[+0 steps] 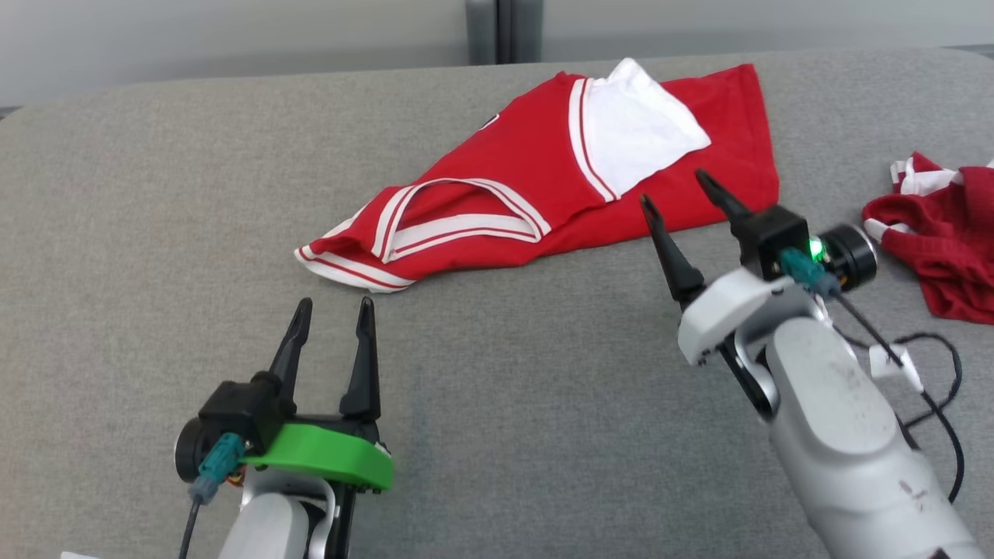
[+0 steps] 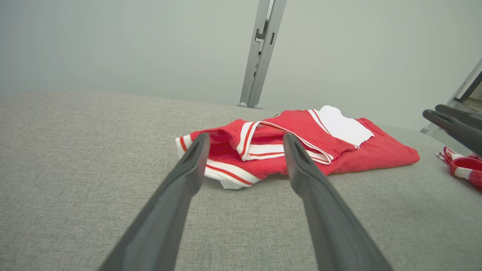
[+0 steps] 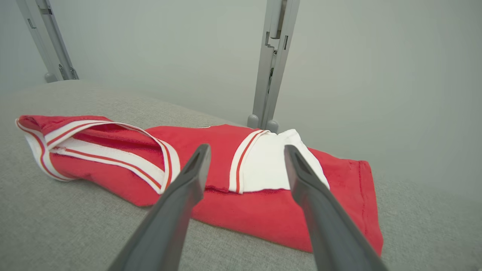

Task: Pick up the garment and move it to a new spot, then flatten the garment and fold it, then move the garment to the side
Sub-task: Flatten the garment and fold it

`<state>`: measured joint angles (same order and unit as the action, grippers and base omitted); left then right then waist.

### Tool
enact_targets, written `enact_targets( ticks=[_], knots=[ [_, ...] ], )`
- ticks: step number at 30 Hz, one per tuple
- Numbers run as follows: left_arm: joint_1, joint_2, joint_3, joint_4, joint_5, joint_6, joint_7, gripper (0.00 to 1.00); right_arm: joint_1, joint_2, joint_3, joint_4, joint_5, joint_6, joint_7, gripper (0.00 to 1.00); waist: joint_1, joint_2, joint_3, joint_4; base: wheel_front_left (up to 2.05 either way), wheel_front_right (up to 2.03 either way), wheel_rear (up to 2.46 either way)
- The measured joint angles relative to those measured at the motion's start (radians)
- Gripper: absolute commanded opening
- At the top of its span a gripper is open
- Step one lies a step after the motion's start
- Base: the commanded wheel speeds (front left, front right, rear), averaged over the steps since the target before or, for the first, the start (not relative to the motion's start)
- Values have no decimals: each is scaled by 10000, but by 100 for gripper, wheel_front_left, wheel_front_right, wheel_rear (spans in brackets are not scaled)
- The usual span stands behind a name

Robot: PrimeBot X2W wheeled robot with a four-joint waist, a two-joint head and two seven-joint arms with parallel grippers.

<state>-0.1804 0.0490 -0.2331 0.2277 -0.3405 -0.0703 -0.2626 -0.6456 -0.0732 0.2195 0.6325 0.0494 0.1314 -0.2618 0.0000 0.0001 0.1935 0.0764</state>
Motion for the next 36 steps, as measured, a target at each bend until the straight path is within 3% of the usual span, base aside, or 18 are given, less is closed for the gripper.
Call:
enact_targets(
  ticks=[7,11,23,29,36],
  knots=[
    [383,-2,-52,414,-17,4,0,100,2560,203,-1417,-1829,-780,0,-2,100,0,0,-579,-614,0,0,0],
    [645,-2,38,600,-96,50,2,100,3571,221,-1837,-2681,-380,0,-2,100,0,0,-839,-969,0,0,0],
    [1011,2,153,943,73,44,2,100,4413,236,-2217,-3544,311,0,-15,100,0,0,-1115,-1314,0,0,0],
    [-703,10,-447,1789,853,-270,-13,100,4309,238,-2044,-3714,435,0,-13,100,0,0,-745,-1481,0,0,0],
    [-3775,25,-1595,4136,1530,-502,416,100,3873,236,-1791,-3804,587,0,-13,100,0,0,-28,-1898,0,0,0]
  ],
)
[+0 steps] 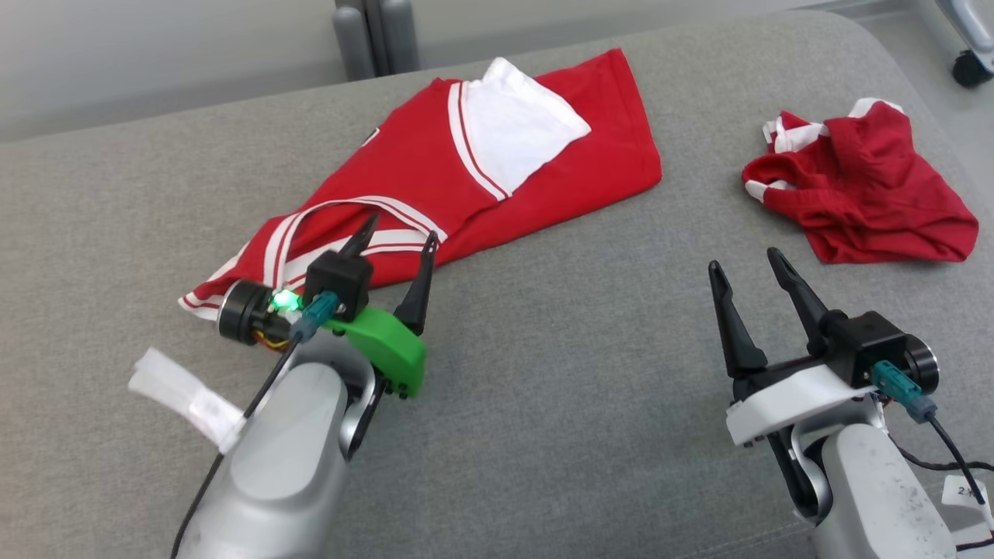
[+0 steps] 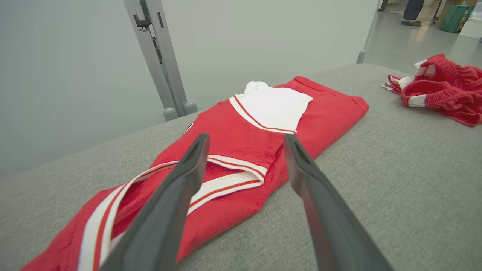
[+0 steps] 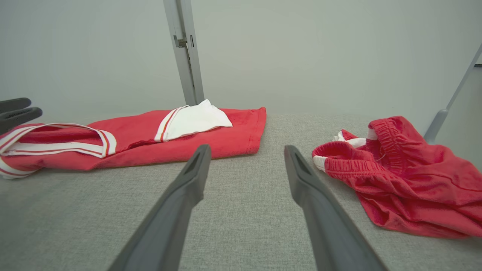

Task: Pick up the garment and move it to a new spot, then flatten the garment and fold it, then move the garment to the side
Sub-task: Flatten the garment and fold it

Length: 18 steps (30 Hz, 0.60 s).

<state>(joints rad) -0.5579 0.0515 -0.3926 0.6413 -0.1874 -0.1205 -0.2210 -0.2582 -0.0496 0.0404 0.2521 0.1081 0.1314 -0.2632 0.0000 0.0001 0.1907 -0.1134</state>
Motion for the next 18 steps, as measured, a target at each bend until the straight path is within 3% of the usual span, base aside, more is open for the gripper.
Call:
enact_targets(
  ticks=[8,18],
  knots=[
    [-2288,8,-926,2533,232,-69,293,100,-611,0,337,8,378,0,0,100,0,0,839,-795,0,0,0],
    [-3448,203,-1404,4424,305,-59,63,100,-810,-2,280,17,577,0,0,100,0,0,1689,-1698,0,0,0]
  ],
)
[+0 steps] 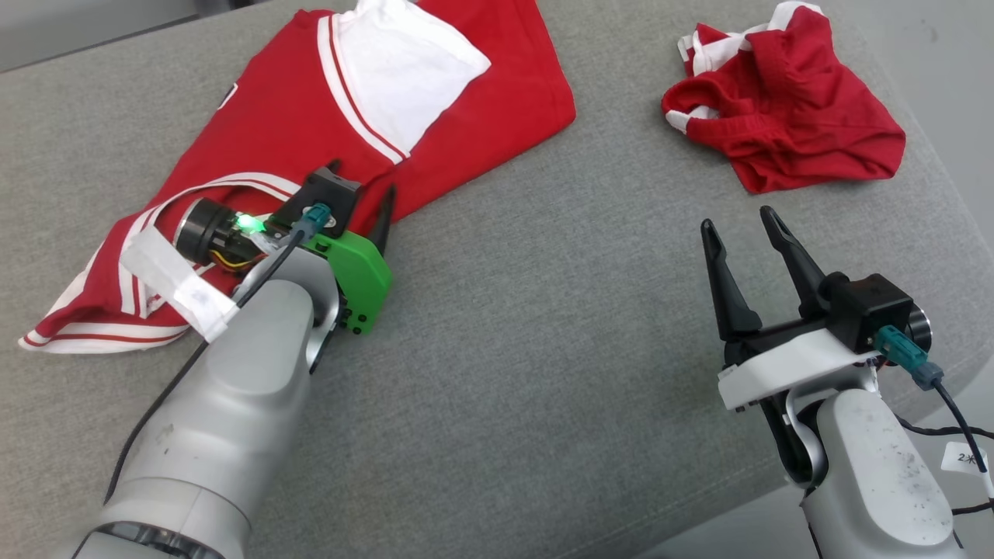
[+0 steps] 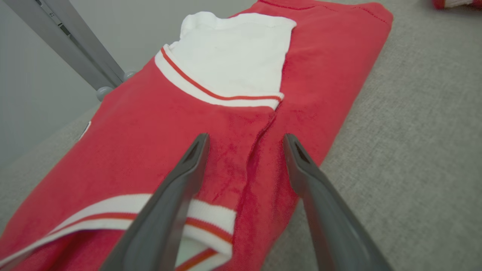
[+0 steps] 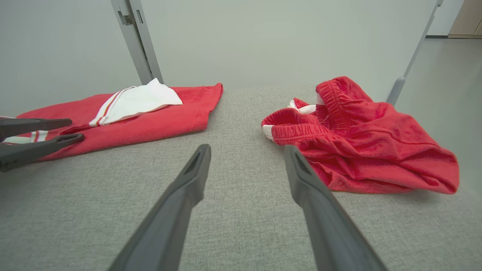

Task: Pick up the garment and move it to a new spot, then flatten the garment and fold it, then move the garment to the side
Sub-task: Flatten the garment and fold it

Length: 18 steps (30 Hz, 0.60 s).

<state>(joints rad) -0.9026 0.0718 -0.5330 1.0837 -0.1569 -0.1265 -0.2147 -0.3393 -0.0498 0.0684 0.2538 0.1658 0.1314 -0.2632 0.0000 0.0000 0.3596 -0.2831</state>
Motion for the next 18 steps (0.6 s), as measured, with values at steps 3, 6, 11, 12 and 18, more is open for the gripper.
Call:
enact_targets(
  ticks=[3,6,11,12,18],
  knots=[
    [-213,71,0,368,-6,142,-96,100,-3,0,-25,-4,10,0,0,100,0,0,174,-139,0,0,0],
    [-433,94,31,637,-12,259,-190,100,-14,0,-40,-2,27,0,-2,100,0,0,276,-220,0,0,0],
    [-698,63,217,823,-305,268,-334,100,-57,2,-50,-17,105,0,0,100,0,0,328,-211,0,0,0],
    [-763,46,291,817,-405,267,-345,100,-60,4,-63,-19,107,0,0,100,0,0,334,-198,0,0,0],
    [-1048,19,332,894,-562,222,-420,100,-100,4,-50,-6,109,0,0,100,0,0,329,-195,0,0,0]
  ],
)
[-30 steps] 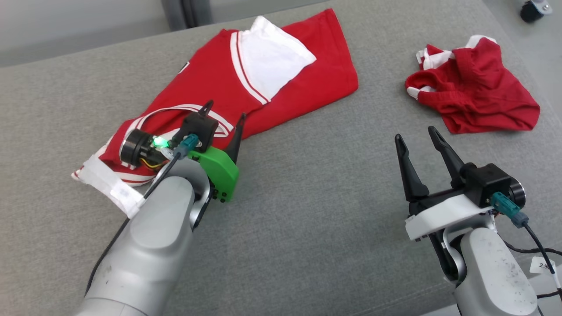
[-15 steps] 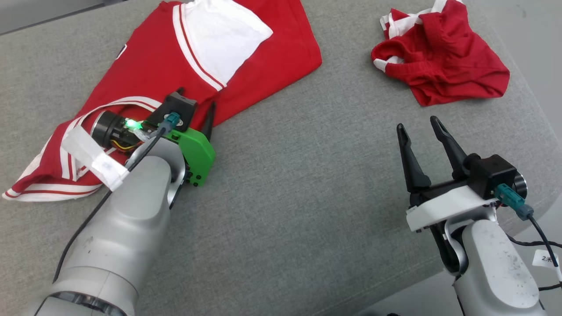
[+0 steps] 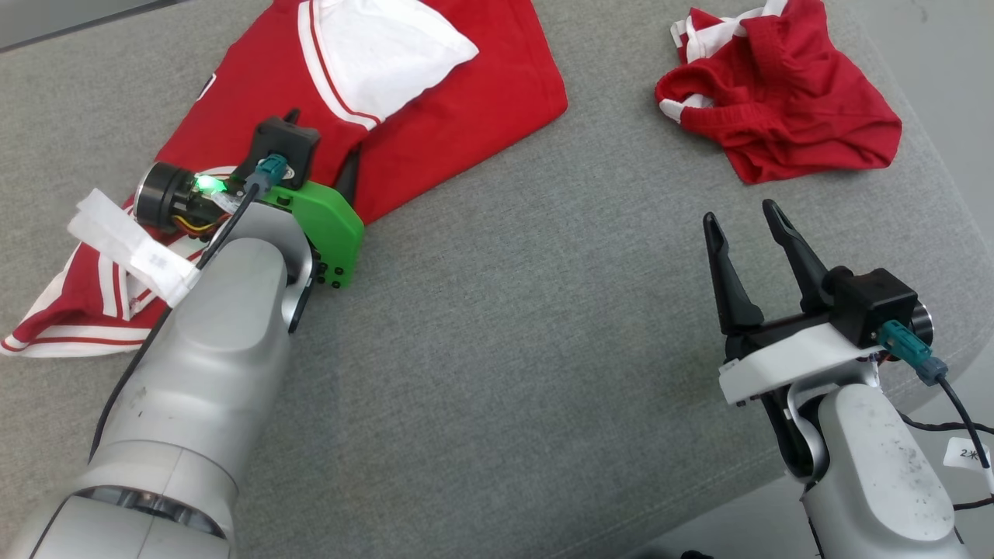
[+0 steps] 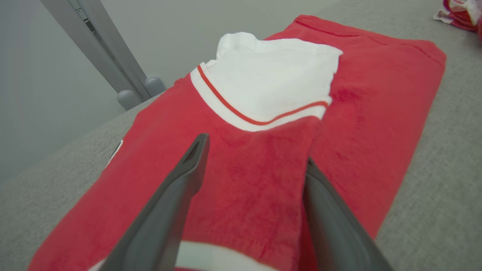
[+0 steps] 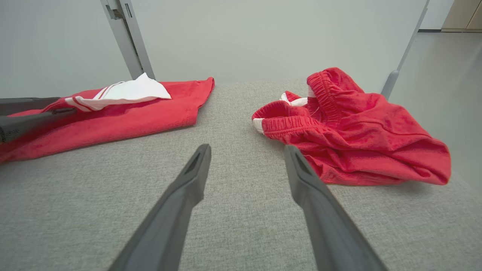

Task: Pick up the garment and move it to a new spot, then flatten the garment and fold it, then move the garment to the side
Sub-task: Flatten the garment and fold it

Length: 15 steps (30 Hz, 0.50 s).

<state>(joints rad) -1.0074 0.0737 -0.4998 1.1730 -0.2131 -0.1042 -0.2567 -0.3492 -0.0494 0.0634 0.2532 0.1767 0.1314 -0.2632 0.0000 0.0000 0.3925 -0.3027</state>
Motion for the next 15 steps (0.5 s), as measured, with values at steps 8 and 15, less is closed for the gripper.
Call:
enact_targets(
  ticks=[8,15],
  knots=[
    [-57,-59,-50,-391,-142,-15,-42,0,18,-2,-219,23,-29,0,0,100,0,0,-99,100,0,0,0],
    [1409,98,479,-3820,-232,-8,-59,0,222,4,-775,109,-326,0,0,100,0,0,-472,502,0,0,0]
  ],
)
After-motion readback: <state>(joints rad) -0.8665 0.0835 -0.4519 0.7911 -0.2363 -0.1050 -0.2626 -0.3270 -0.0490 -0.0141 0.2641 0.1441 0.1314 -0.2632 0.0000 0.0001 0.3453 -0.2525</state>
